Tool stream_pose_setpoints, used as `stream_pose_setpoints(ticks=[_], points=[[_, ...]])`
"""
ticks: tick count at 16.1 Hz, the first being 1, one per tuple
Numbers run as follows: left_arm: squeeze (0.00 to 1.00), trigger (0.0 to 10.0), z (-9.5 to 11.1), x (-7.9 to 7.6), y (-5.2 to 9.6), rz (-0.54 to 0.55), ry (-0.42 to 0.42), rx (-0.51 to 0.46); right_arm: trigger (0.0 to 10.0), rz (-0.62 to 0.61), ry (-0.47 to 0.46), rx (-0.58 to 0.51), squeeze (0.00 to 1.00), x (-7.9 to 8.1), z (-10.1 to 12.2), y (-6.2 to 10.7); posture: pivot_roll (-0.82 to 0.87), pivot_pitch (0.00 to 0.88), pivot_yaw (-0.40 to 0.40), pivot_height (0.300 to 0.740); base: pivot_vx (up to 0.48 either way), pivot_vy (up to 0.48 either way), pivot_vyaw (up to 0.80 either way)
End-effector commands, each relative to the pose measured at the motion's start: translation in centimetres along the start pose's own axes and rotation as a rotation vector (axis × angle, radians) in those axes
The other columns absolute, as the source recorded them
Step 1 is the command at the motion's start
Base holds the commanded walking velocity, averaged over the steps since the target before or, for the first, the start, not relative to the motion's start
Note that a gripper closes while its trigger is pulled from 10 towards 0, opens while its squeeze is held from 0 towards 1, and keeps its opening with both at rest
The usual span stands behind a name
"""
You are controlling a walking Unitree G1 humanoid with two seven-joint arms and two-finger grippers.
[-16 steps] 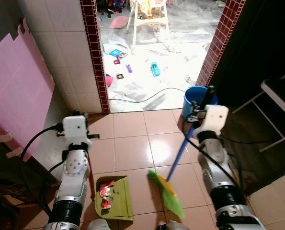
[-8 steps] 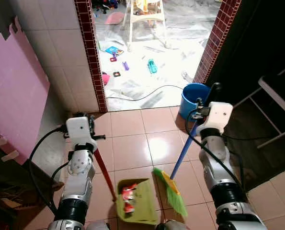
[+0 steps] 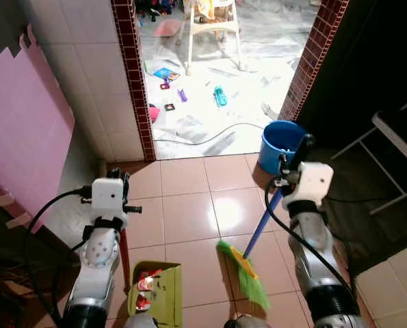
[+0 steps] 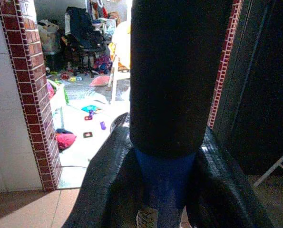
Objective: Sweep floor
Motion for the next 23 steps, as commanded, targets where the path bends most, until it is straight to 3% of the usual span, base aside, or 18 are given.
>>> stream_pose_setpoints(ticks=[1,6,10,23], points=[[0.0,10.0,0.6,0.2,0.3,-0.011,-0.027,-0.026,10.0,0.013,0.028,-0.013,0.0,-0.5,0.5,0.3,-0.02,0.0,-0.002,0.74,0.0,0.0,0.0],[0.0,10.0,-0.2,0.8,3.3,-0.011,-0.043,0.01,10.0,0.071,0.062,0.009,0.0,-0.6,0.4,3.2,-0.02,0.0,-0.002,0.74,0.0,0.0,0.0],[0.0,10.0,0.1,1.0,4.0,-0.005,-0.032,0.023,10.0,0.093,0.05,0.042,0.0,-0.3,0.3,4.9,-0.02,0.0,-0.003,0.74,0.0,0.0,0.0],[0.0,10.0,-0.4,0.8,4.9,-0.039,-0.027,0.068,10.0,-0.021,0.075,0.108,0.0,-1.4,0.0,5.2,-0.03,0.0,0.001,0.74,0.0,0.0,0.0]])
Point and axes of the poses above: a point about 5 cm out from each wrist's last joint towards the gripper, its own y axis pointing back from the gripper into the wrist, its own z axis along the axis of the wrist's last joint, x = y × z, the point moved 1 cm from there along -y, pointing out of the wrist towards the gripper, and after that the axes turned 2 degrees about -y, right-handed, at the moved point
